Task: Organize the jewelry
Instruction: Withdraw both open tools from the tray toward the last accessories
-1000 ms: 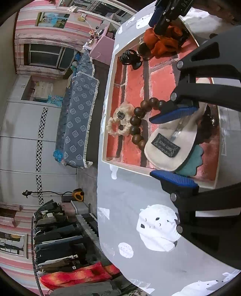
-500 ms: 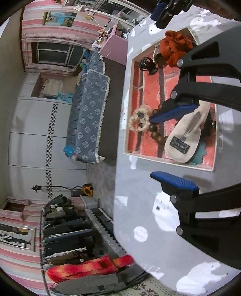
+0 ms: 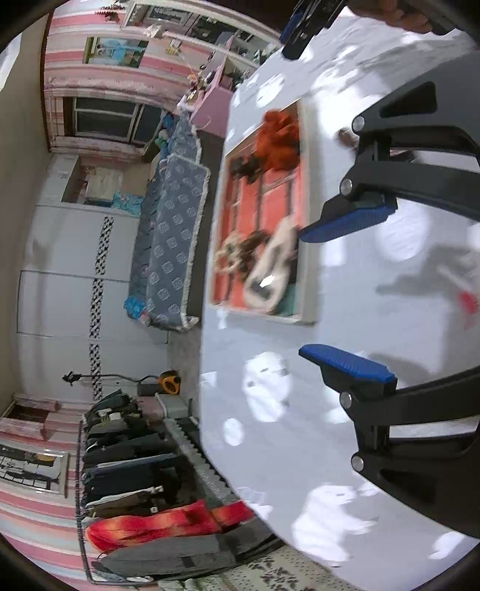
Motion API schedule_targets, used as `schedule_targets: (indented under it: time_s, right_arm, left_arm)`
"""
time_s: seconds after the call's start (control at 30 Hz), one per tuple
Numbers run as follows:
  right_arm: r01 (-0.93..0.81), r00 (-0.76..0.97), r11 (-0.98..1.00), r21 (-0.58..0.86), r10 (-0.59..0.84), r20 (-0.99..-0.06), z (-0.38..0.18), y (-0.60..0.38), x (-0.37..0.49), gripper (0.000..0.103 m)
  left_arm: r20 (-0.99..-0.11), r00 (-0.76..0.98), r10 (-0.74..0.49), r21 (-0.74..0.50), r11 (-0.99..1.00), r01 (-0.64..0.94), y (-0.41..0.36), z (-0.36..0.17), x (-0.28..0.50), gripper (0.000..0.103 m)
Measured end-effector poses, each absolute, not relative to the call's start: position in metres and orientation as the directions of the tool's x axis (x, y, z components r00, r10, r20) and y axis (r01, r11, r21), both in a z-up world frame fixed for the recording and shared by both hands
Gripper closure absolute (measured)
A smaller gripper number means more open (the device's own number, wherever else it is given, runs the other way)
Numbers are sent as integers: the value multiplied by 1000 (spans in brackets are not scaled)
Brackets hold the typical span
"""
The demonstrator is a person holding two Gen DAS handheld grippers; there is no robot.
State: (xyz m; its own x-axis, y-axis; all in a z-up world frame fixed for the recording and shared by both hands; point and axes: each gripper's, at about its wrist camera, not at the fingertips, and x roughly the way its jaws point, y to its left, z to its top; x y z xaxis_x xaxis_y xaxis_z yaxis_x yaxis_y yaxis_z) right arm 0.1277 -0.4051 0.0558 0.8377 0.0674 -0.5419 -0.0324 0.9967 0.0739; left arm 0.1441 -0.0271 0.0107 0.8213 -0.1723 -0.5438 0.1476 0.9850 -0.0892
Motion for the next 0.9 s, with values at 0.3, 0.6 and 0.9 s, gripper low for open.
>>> schedule_targets:
  time_s: [0.3,0.6,0.9]
  right_arm:
    - [-9,810,994,107,70,-583,29,-408,75,35]
    - [9,802,995,102,54,-595,15,-406,32,34]
    - [14,809,994,105,50,-586,19,-409,31,32]
  left_arm:
    - [-568,794,-215,-112,977,184,-48,-18,83,44]
    - [-569,789,-233,-110,972,207,-55,-27,57,43]
    - [-566,787,-247,-104,968,229,-66,-26,55,43]
